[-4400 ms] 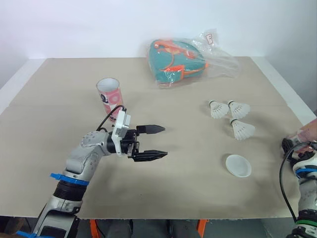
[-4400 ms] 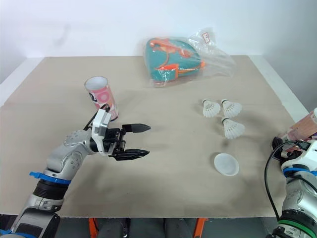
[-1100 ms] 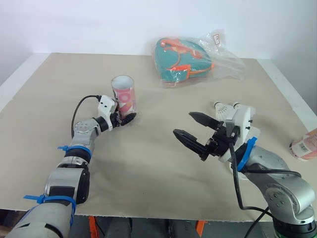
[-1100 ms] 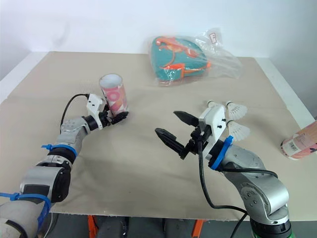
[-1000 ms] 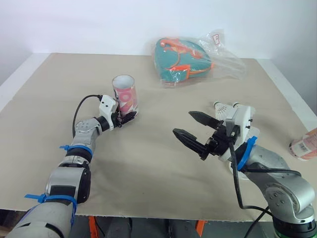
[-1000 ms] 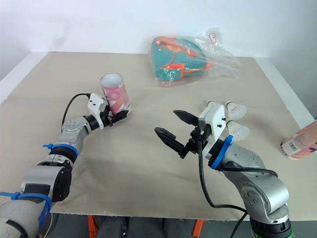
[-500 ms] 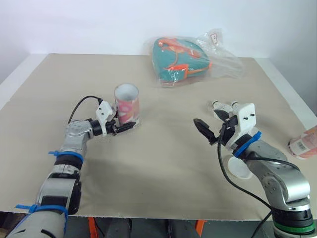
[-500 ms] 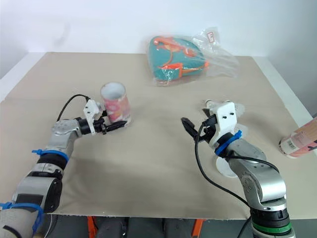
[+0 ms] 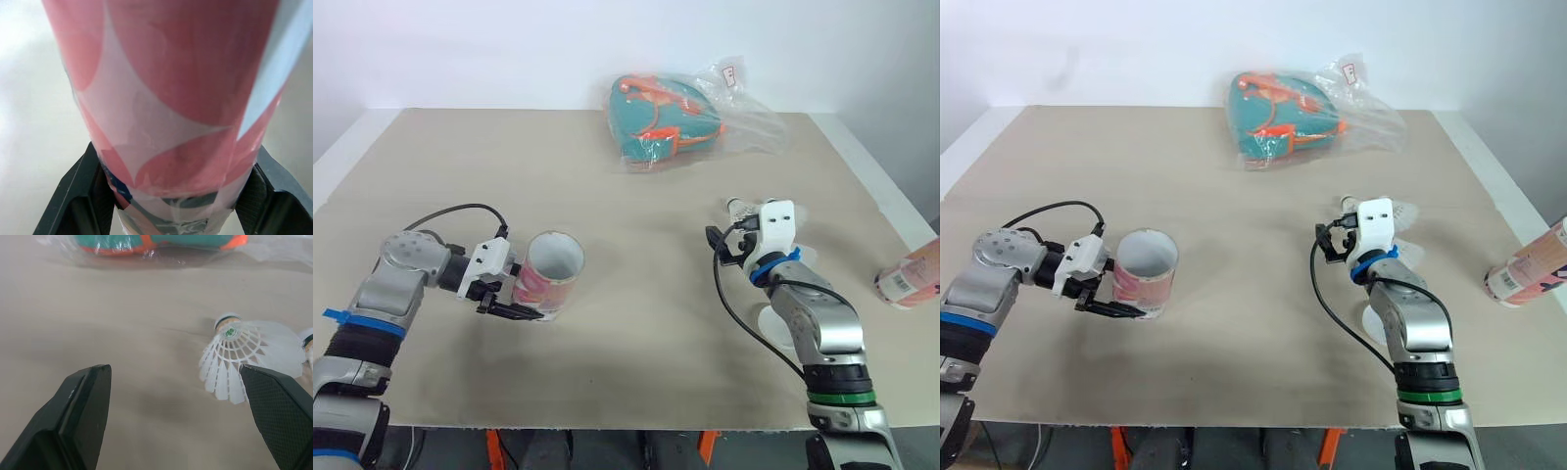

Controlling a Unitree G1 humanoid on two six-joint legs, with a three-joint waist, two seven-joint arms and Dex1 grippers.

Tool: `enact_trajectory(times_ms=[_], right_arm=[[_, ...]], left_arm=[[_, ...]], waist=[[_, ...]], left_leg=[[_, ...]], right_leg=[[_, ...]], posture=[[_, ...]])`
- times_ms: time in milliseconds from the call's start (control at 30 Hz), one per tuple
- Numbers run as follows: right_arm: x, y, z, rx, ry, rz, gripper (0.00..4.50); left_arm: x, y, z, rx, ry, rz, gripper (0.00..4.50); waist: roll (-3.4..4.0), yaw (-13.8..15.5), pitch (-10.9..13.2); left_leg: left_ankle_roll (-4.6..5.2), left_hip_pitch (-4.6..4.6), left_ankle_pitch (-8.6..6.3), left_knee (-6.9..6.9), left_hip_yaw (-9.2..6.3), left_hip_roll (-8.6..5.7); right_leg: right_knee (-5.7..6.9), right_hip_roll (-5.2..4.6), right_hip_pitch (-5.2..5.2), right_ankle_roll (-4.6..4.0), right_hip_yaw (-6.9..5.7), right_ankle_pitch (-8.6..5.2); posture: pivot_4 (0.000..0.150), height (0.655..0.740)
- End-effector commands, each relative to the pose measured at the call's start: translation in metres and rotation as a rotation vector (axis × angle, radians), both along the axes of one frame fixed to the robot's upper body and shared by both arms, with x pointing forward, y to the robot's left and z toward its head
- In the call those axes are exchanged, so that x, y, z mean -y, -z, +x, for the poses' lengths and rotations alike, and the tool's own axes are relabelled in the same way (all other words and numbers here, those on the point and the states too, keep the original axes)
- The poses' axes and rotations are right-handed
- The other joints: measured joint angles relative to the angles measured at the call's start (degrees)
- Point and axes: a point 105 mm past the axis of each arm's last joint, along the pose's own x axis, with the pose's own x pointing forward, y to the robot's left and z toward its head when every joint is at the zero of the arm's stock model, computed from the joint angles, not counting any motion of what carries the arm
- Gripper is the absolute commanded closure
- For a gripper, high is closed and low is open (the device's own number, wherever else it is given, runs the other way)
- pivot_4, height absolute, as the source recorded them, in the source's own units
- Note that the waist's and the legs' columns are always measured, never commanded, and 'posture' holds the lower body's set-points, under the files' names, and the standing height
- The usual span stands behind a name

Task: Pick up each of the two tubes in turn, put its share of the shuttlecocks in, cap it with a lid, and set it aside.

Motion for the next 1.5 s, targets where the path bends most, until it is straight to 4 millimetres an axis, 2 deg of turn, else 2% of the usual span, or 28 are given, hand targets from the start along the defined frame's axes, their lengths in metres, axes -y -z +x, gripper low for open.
enact_trajectory(times_ms=[33, 367, 400, 433, 567, 600, 633, 667, 733, 933, 1167, 1300, 1467, 1500], right_arm=[[-0.001, -0.009, 0.011, 0.040, 0.005, -0.014, 0.00], [-0.005, -0.010, 0.037, 0.069, 0.031, -0.039, 0.00], [-0.005, -0.010, 0.039, 0.075, 0.032, -0.045, 0.40], [-0.006, -0.011, 0.041, 0.081, 0.033, -0.046, 0.52], [-0.012, -0.012, 0.042, 0.097, 0.022, -0.042, 1.92], [-0.014, -0.012, 0.042, 0.099, 0.019, -0.039, 2.12], [-0.015, -0.011, 0.041, 0.100, 0.016, -0.040, 2.73], [-0.016, -0.011, 0.040, 0.102, 0.013, -0.039, 3.08], [-0.024, -0.018, 0.035, 0.138, -0.030, -0.008, 3.56], [-0.056, -0.051, 0.010, 0.250, -0.246, 0.162, 3.56], [-0.072, -0.064, -0.008, 0.267, -0.392, 0.134, 3.56], [-0.070, -0.062, -0.009, 0.250, -0.380, 0.095, 3.56], [-0.055, -0.035, 0.007, 0.151, -0.269, -0.021, 3.56], [-0.059, -0.034, 0.007, 0.139, -0.286, 0.013, 3.33]], left_arm=[[0.003, -0.008, -0.005, 0.004, 0.030, 0.003, 1.85], [-0.002, 0.005, -0.015, -0.027, 0.054, 0.128, 1.85], [-0.002, 0.005, -0.016, -0.028, 0.055, 0.130, 1.87], [-0.002, 0.005, -0.017, -0.031, 0.054, 0.126, 1.87], [-0.001, 0.005, -0.019, -0.034, 0.054, 0.124, 1.87], [-0.001, 0.006, -0.019, -0.033, 0.056, 0.130, 1.87], [-0.001, 0.006, -0.020, -0.033, 0.057, 0.135, 1.87], [-0.001, 0.007, -0.020, -0.033, 0.058, 0.138, 1.87], [0.002, 0.008, -0.022, -0.044, 0.065, 0.131, 1.87], [0.004, 0.015, -0.023, -0.047, 0.084, 0.155, 1.87], [0.007, 0.021, -0.021, -0.054, 0.091, 0.139, 1.87], [0.007, 0.023, -0.020, -0.056, 0.091, 0.134, 1.87], [0.008, 0.023, -0.020, -0.064, 0.086, 0.121, 1.87], [0.009, 0.023, -0.019, -0.064, 0.085, 0.119, 1.87]], waist=[[0.01, 0.0, 0.0], [0.05, -0.1, 0.0], [0.05, -0.1, 0.0], [0.05, -0.1, 0.0], [0.05, -0.2, 0.0], [0.05, -0.2, 0.0], [0.06, -0.2, 0.0], [0.06, -0.2, 0.0], [0.06, -0.2, 0.0], [0.07, -0.1, 0.0], [0.13, 0.1, 0.0], [0.18, 0.2, 0.0], [0.19, 0.2, -0.1], [0.20, 0.2, -0.1]], left_leg=[[0.00, -0.01, 0.00, -0.02, 0.00, 0.00], [0.01, 0.02, 0.00, -0.05, 0.03, 0.03], [0.01, 0.02, 0.00, -0.05, 0.03, 0.04], [0.01, 0.01, 0.00, -0.05, 0.02, 0.04], [0.01, 0.01, -0.01, -0.06, 0.04, 0.04], [0.01, 0.01, -0.01, -0.06, 0.04, 0.04], [0.02, 0.01, -0.01, -0.06, 0.04, 0.04], [0.02, 0.01, -0.02, -0.07, 0.04, 0.04], [0.02, 0.01, -0.02, -0.07, 0.05, 0.04], [0.03, 0.01, -0.02, -0.07, 0.04, 0.04], [0.03, 0.04, -0.02, -0.05, 0.04, 0.04], [0.03, 0.04, -0.02, -0.03, 0.04, 0.04], [0.03, 0.04, -0.02, 0.01, 0.04, 0.04], [0.03, 0.05, -0.02, 0.01, 0.04, 0.04]], right_leg=[[0.00, 0.01, -0.02, -0.02, -0.01, -0.01], [0.01, 0.04, -0.06, -0.07, 0.03, 0.00], [0.01, 0.05, -0.06, -0.07, 0.02, 0.00], [0.01, 0.05, -0.06, -0.07, 0.02, 0.00], [0.01, 0.05, -0.06, -0.06, 0.04, -0.01], [0.01, 0.05, -0.06, -0.06, 0.04, -0.01], [0.00, 0.05, -0.06, -0.07, 0.04, -0.02], [0.01, 0.05, -0.07, -0.07, 0.05, -0.02], [0.00, 0.05, -0.06, -0.07, 0.04, -0.02], [0.01, 0.05, -0.05, -0.06, 0.04, -0.03], [0.01, 0.05, -0.02, -0.07, 0.03, -0.02], [0.01, 0.04, 0.00, -0.06, 0.03, -0.02], [0.01, 0.04, 0.02, -0.04, 0.03, 0.00], [0.01, 0.04, 0.02, -0.04, 0.02, 0.00]], posture=[[0.150, 0.7400], [0.150, 0.7400], [0.150, 0.7400], [0.150, 0.7400], [0.150, 0.7400], [0.150, 0.7400], [0.150, 0.7400], [0.150, 0.7400], [0.150, 0.7400], [0.150, 0.7400], [0.150, 0.7400], [0.150, 0.7400], [0.150, 0.7400], [0.150, 0.7400]])
